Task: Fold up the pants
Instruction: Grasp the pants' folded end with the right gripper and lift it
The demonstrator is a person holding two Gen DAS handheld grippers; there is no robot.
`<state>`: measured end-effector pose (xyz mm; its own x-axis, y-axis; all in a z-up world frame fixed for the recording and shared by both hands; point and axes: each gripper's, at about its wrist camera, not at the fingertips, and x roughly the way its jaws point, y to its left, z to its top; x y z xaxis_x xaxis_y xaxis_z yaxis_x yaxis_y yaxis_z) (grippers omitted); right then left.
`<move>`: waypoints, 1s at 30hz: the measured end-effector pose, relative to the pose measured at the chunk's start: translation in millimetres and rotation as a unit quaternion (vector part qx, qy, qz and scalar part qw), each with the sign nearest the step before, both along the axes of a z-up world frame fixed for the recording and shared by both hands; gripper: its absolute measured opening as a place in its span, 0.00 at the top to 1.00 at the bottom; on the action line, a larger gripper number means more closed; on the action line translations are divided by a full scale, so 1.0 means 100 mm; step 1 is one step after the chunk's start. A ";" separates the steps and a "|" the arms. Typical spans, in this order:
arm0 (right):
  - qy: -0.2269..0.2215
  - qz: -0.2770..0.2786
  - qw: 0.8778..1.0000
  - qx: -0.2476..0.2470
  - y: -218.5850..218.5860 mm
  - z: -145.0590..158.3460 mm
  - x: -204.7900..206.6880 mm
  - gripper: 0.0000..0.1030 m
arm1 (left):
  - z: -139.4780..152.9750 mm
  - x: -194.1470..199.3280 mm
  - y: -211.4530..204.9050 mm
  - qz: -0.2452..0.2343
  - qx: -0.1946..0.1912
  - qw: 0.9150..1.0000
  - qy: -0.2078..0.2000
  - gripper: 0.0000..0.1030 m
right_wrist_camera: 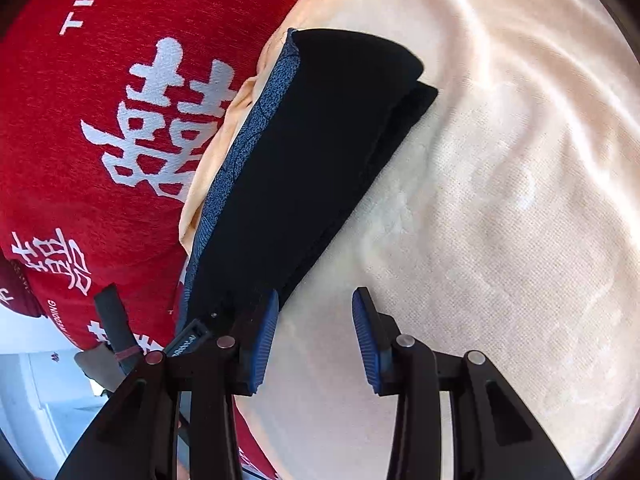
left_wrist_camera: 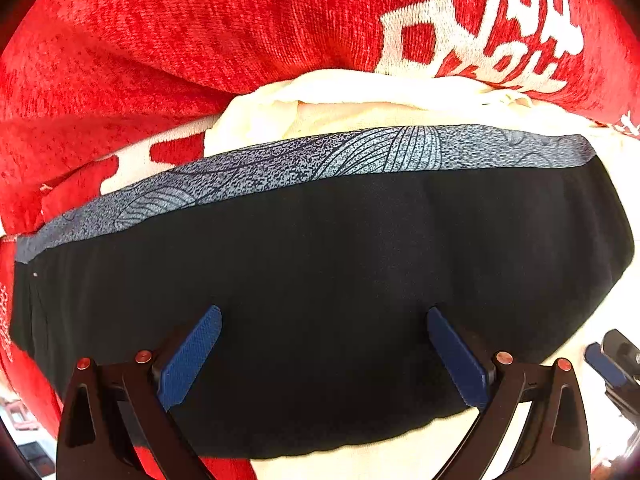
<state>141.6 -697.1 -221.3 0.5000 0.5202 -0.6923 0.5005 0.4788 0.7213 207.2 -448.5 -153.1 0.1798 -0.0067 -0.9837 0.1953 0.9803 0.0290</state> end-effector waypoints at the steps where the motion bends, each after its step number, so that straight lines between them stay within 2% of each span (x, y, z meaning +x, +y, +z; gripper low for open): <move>1: -0.002 -0.003 1.000 -0.001 -0.02 0.00 -0.01 0.59 | 0.03 0.00 0.02 0.000 -0.008 1.000 0.002 0.00; 5: -0.020 -0.022 0.999 0.012 -0.15 -0.02 -0.08 0.59 | 0.14 -0.02 0.09 -0.005 -0.031 1.000 -0.001 0.00; 8: -0.030 -0.032 0.999 0.007 -0.25 -0.04 -0.05 0.59 | 0.00 -0.01 0.09 -0.008 -0.006 1.000 0.015 0.00; 13: -0.025 -0.058 0.998 0.008 -0.39 -0.13 0.01 0.59 | -0.07 0.02 0.15 0.005 -0.011 1.000 0.014 0.00; 20: -0.043 -0.120 0.991 0.048 -0.53 -0.20 0.10 0.58 | -0.08 0.06 0.17 0.003 -0.007 1.000 0.014 0.00; 25: -0.079 -0.085 0.993 0.028 -0.48 -0.08 0.19 0.54 | -0.10 -0.03 0.03 0.003 -0.005 1.000 0.014 0.00; 30: -0.088 -0.072 0.992 0.046 -0.48 -0.24 0.11 0.54 | -0.13 -0.02 0.00 0.001 -0.006 1.000 0.012 0.00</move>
<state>152.2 -745.1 -245.5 0.6825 0.4914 -0.5410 0.4218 0.3397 0.8407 205.4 -448.5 -165.6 0.1562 -0.0180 -0.9876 0.1932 0.9811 0.0126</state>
